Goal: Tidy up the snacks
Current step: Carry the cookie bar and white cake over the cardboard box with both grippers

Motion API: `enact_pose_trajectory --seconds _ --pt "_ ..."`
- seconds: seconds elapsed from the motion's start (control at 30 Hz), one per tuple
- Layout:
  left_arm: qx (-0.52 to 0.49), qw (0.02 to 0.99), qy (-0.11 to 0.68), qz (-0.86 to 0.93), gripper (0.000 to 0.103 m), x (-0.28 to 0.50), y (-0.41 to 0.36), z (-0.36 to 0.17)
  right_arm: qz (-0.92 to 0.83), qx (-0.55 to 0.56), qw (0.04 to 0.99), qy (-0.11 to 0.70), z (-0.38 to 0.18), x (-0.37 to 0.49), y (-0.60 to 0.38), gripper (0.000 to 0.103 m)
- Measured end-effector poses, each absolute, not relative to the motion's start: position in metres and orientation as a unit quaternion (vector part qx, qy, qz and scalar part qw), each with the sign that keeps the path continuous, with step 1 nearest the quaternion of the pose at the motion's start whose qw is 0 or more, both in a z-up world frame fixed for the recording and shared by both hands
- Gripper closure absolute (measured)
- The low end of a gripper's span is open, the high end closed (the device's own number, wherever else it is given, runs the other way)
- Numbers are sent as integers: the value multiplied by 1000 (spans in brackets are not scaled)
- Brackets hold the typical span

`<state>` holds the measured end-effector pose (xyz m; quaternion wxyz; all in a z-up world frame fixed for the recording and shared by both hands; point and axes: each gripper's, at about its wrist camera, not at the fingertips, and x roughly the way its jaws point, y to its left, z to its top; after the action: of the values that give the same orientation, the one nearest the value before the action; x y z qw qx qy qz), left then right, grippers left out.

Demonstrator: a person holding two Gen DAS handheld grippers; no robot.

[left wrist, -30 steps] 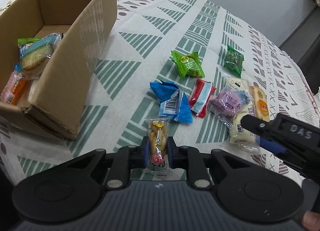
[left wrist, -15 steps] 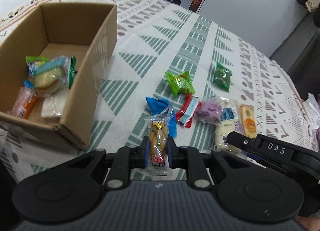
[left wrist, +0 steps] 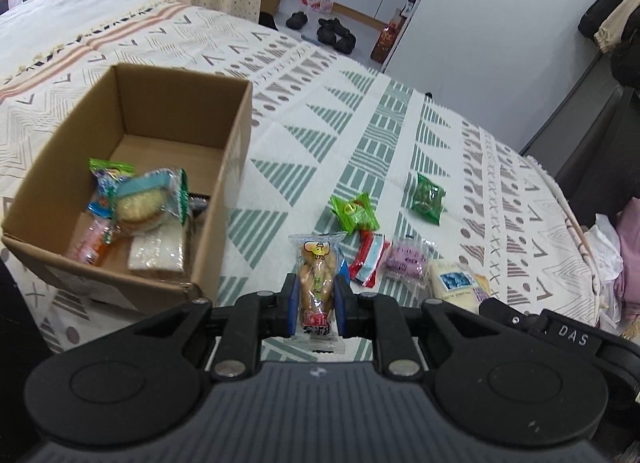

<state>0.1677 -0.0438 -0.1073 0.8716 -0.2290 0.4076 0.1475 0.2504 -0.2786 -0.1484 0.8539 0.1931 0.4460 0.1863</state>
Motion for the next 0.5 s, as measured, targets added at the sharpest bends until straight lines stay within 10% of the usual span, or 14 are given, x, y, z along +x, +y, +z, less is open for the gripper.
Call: enact_pose_trajectory --seconds 0.5 --pt "-230 882 384 148 86 147 -32 -83 196 216 863 412 -129 226 -280 101"
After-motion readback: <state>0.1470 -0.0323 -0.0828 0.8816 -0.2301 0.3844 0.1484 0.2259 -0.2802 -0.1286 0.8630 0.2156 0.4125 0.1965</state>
